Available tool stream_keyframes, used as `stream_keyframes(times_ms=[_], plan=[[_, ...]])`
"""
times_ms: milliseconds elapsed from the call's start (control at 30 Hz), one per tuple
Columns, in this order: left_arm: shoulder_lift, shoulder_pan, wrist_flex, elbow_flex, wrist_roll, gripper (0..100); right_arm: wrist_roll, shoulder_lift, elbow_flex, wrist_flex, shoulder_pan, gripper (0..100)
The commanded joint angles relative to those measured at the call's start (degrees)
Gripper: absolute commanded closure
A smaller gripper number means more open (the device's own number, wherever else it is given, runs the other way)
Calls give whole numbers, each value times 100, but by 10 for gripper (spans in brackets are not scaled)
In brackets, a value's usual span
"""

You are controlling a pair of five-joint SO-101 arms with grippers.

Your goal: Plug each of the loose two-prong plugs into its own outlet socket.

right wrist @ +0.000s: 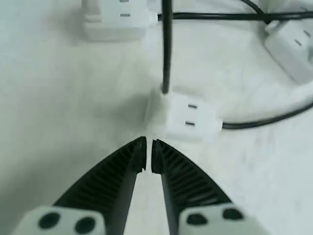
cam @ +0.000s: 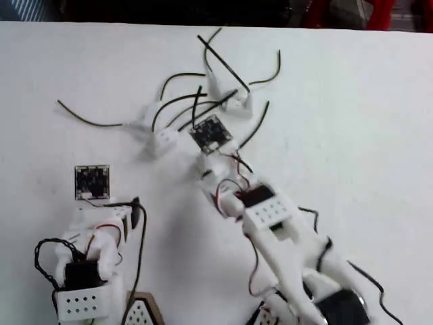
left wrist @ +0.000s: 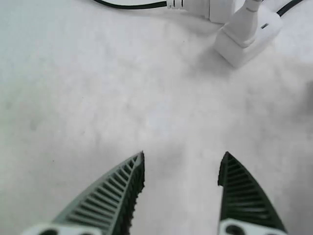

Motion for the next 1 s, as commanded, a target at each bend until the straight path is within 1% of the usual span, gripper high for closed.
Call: stream_keyframes(times_ms=[0,100,167,233,367,467,600,833,967], plan=[[22,-48,9,-9,0,755,114,1490,-1222,-620,-66,980],[22,-48,9,-9,0,755,132,2492,-2374,-655,22,980],[22,-48,9,-9,0,755,141,2747,-2787,-602,57,980],[22,-48,9,-9,0,755,141,2677,-2892,-470,66,980],[22,-48,9,-9,0,755,114,2070,-2769,-92,127,981],[22,-48,9,-9,0,755,114,1358,-2356,286,207,981],[22,-48,9,-9,0,755,123,286,-1363,611,224,981],[22,-48,9,-9,0,755,149,-1429,475,549,233,978],[22,-48,9,-9,0,755,114,-2193,1222,31,330,978]])
